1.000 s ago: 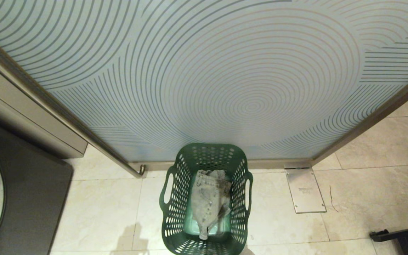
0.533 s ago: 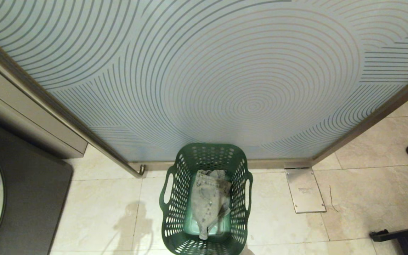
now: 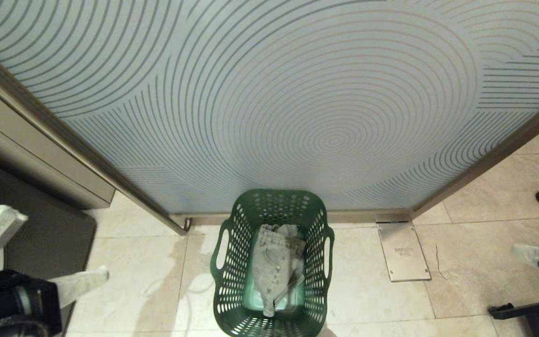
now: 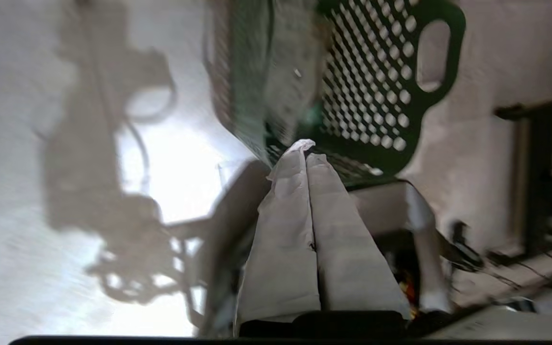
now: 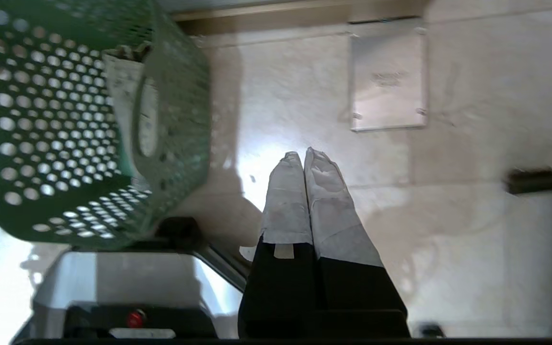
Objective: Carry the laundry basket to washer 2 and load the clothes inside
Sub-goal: Pick up the clothes basket and put it beside the washing machine
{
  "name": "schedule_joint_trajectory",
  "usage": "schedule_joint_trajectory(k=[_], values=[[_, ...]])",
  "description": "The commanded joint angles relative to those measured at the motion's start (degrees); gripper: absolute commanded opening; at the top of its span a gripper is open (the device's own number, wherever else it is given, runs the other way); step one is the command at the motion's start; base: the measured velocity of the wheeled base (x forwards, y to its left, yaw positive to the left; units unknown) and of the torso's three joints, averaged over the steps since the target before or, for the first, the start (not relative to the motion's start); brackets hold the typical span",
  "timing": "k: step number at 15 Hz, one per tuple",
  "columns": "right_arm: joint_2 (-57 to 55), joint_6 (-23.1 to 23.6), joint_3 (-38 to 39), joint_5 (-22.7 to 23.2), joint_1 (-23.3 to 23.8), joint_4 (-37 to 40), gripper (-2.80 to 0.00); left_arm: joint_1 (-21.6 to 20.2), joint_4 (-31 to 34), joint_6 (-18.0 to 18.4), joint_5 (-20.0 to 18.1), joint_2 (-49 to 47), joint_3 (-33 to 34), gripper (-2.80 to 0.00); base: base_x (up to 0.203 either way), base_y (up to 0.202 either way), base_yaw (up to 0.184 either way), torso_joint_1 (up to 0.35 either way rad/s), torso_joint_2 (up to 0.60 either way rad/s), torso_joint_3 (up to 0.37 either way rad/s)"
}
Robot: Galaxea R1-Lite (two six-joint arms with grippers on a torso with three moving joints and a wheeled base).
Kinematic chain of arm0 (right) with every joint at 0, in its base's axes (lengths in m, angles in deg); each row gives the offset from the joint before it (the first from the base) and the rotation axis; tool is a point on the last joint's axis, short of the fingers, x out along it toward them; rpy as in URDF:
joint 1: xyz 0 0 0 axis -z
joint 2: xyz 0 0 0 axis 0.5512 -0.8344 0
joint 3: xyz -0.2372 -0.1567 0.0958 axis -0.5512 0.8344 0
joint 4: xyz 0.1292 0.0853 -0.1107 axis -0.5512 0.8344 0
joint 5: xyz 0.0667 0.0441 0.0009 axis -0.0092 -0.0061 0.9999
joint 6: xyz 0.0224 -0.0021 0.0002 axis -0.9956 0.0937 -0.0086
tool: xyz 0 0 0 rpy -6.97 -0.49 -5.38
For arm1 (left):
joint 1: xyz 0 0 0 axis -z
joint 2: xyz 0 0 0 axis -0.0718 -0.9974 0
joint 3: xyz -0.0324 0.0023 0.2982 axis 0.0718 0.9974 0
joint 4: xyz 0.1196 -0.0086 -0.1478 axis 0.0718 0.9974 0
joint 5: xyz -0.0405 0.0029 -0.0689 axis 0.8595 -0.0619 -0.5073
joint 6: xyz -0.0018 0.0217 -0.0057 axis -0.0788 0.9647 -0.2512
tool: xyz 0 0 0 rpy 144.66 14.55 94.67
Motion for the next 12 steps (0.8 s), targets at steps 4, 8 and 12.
schedule_joint_trajectory(k=[4,8,12], values=[[-14.7,-9.3,5.7,0.0,-6.1,-11.6,-2.8,7.7,-1.5,-4.0,-3.1,-10.1,0.9,-2.8,0.0,0.0,0.0,0.0,0.0,0.0],[-25.6,-14.5,15.1,-0.2,-6.2,-36.3,-2.8,8.8,-12.7,-11.8,-5.3,-14.9,5.6,-2.8,0.0,0.0,0.0,0.0,0.0,0.0],[-35.7,-16.1,17.4,-0.6,-6.2,-49.7,-2.8,9.9,-16.9,-13.5,-3.1,-23.6,4.5,-2.8,0.0,0.0,0.0,0.0,0.0,0.0]])
